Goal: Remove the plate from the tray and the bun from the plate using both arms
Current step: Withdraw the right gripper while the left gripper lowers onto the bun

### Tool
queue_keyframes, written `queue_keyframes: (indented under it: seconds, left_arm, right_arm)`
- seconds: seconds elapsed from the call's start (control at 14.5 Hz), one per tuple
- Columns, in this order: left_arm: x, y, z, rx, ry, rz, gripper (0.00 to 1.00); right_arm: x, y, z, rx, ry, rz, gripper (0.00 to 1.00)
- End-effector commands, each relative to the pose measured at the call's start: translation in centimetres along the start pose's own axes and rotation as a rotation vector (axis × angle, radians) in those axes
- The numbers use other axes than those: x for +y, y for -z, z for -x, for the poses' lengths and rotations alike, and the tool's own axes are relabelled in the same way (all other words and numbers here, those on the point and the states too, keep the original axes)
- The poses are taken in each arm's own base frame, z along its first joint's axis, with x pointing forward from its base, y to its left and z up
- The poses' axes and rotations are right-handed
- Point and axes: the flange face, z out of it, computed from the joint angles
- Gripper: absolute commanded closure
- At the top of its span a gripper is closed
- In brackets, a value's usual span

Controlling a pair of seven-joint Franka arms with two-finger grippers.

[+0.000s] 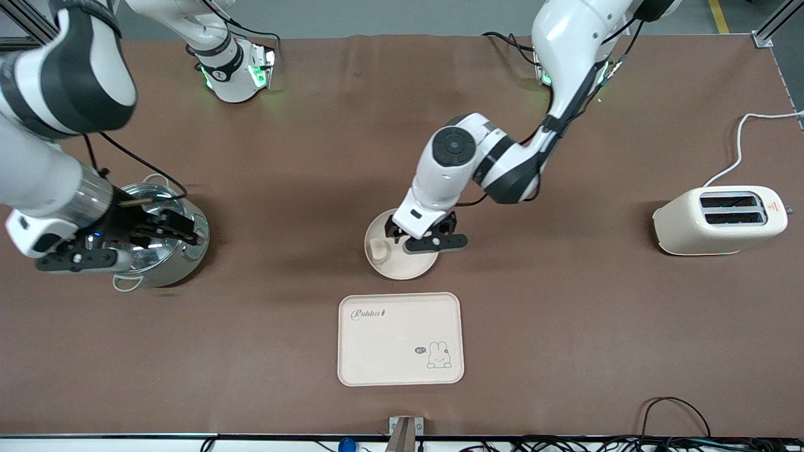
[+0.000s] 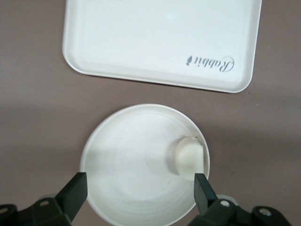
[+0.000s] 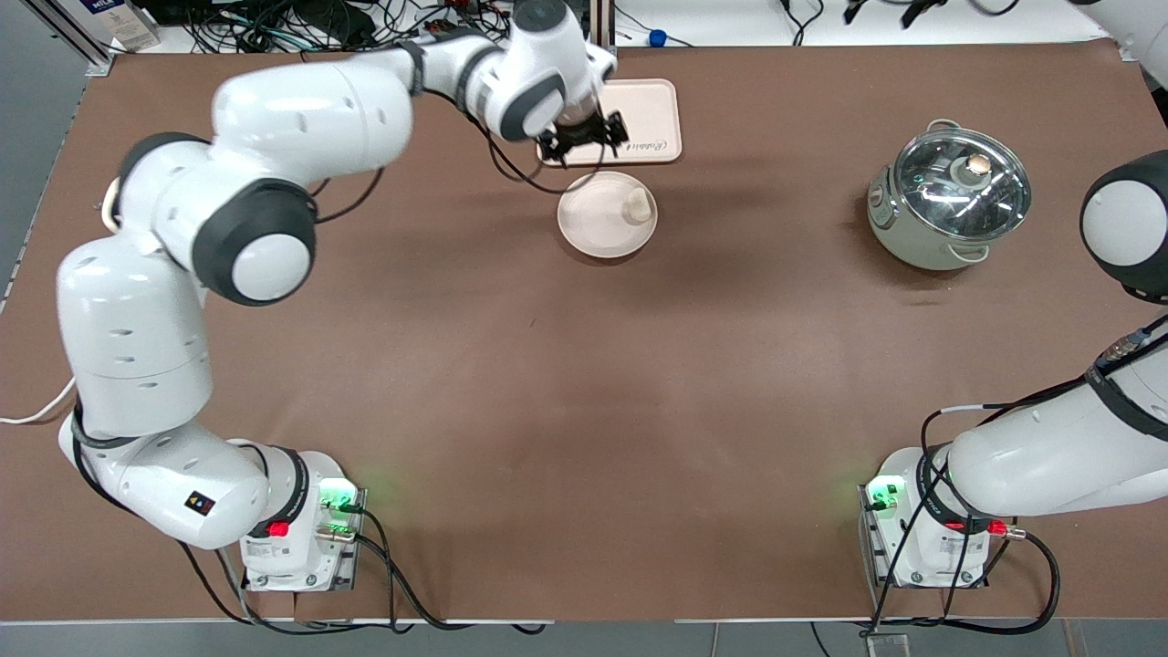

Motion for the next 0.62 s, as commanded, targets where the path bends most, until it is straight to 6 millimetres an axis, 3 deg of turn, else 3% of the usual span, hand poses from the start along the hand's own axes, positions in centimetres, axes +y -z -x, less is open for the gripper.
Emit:
queue_keyframes:
  seconds: [0.0, 0.14, 0.21, 0.48, 0.55]
  left_arm:
    - [1.8, -3.0, 1.5, 0.059, 0.044, 0.024, 0.0]
    - [2.1, -4.5, 1.8, 0.067, 0.045, 0.062, 0.0]
    - [1.9, -5.4, 1.9, 0.068, 0.048, 0.072, 0.0]
    - [2.0, -7.7, 2.1, 0.082, 0.099, 0.147, 0.0]
    - [2.2, -8.1, 2.5, 0.08, 0.097, 0.152, 0.0]
  right_arm:
    - [1.9, 4.9, 1.8, 0.006, -0.005, 0.086, 0.0]
    - [4.4, 8.0, 3.2, 0.038, -0.038, 0.122, 0.0]
    - [6.1, 9.8, 5.0, 0.014, -0.067, 0.126, 0.0]
    - [8.2, 12.3, 8.2, -0.042, -0.107, 0.135, 0.0]
    - [9.5, 13.2, 8.9, -0.039, -0.132, 0.136, 0.0]
